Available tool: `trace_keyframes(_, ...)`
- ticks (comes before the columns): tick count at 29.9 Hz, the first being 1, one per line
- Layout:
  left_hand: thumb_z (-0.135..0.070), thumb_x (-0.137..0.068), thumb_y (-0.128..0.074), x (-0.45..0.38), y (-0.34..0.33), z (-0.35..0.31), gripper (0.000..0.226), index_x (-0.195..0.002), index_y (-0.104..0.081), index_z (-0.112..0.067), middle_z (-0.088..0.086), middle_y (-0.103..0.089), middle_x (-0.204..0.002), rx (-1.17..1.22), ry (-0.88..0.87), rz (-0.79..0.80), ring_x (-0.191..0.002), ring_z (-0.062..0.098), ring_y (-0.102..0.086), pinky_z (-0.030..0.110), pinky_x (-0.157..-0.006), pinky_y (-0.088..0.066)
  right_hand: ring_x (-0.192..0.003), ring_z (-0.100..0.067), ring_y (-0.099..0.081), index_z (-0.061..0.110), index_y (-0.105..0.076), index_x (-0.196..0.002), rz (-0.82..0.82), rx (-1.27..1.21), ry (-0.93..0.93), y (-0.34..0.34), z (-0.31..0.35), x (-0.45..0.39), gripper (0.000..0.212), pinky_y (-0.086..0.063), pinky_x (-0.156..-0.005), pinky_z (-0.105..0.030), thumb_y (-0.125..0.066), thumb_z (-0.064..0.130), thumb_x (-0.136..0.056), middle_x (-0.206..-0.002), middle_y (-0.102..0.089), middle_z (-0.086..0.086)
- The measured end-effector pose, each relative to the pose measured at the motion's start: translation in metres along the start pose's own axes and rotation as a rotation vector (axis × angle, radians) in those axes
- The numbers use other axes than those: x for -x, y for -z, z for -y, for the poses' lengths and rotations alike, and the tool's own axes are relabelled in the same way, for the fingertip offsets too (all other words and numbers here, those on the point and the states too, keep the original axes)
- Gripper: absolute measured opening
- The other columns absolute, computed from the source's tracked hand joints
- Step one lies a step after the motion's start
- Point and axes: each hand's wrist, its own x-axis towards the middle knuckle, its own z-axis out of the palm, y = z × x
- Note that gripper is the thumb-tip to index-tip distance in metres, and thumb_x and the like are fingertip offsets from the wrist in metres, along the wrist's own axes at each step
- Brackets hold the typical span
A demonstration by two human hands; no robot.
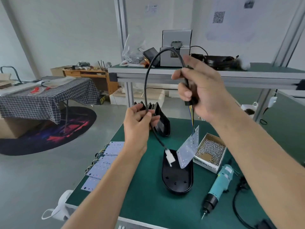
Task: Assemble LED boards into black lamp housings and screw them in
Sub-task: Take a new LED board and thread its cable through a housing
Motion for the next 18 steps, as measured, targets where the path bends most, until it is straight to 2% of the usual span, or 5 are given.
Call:
trace_keyframes(2, 0.006, -0.103, -0.054, -0.005, -0.014, -0.012, 0.025, -0.122, -0.056, -0.011, 0.011, -0.073, -0.097, 0.102, 0.015, -0.003, -0.079, 0.019, -0.076, 0.024, -0.070, -0.059, -0.044, -0.013, -0.045, 0.010, -0.053, -0.121, -0.056, 0.093, -0.038, 0.002, -0.007, 0.003, 0.015, -0.032, -0.047, -0.025, -0.046, 0.006, -0.108, -0.076, -0.070, -0.006)
trace_keyframes(5, 0.006, -0.103, -0.053, -0.014, -0.032, -0.032, 0.020, -0.117, -0.059, -0.007, 0.011, -0.071, -0.096, 0.180, 0.024, -0.003, -0.075, 0.016, -0.075, 0.024, -0.072, -0.059, -0.042, -0.012, -0.042, 0.005, -0.062, -0.122, -0.139, 0.301, -0.141, 0.009, -0.013, 0.009, 0.020, -0.032, -0.043, -0.025, -0.047, 0.011, -0.110, -0.065, -0.063, -0.001)
trace_keyframes(9, 0.006, -0.103, -0.053, -0.021, -0.057, -0.052, 0.019, -0.110, -0.061, -0.010, 0.010, -0.072, -0.095, 0.175, -0.032, 0.082, -0.080, 0.018, -0.075, 0.024, -0.074, -0.059, -0.038, -0.011, -0.037, -0.005, -0.065, -0.114, -0.070, 0.599, -0.286, 0.016, -0.019, 0.023, 0.030, -0.029, -0.038, -0.022, -0.052, 0.021, -0.110, -0.060, -0.055, -0.004)
trace_keyframes(14, 0.004, -0.103, -0.054, -0.022, -0.093, -0.054, 0.020, -0.113, -0.063, -0.010, 0.009, -0.076, -0.096, 0.149, -0.062, 0.243, -0.087, 0.018, -0.077, 0.024, -0.076, -0.060, -0.042, -0.017, -0.033, -0.014, -0.062, -0.091, 0.015, 0.775, -0.234, 0.018, -0.020, 0.029, 0.042, -0.027, -0.043, -0.026, -0.070, 0.026, -0.101, -0.059, -0.044, -0.012)
trace_keyframes(18, -0.033, -0.105, -0.056, -0.024, -0.081, -0.026, 0.021, -0.098, -0.075, -0.028, 0.001, -0.080, -0.097, -0.107, -0.162, 0.241, -0.096, 0.015, -0.076, 0.037, -0.087, -0.062, -0.042, -0.013, -0.034, -0.008, -0.067, -0.087, -0.020, 0.822, -0.234, 0.034, -0.020, 0.029, 0.036, -0.029, -0.040, -0.022, -0.071, 0.026, -0.100, -0.054, -0.047, -0.002)
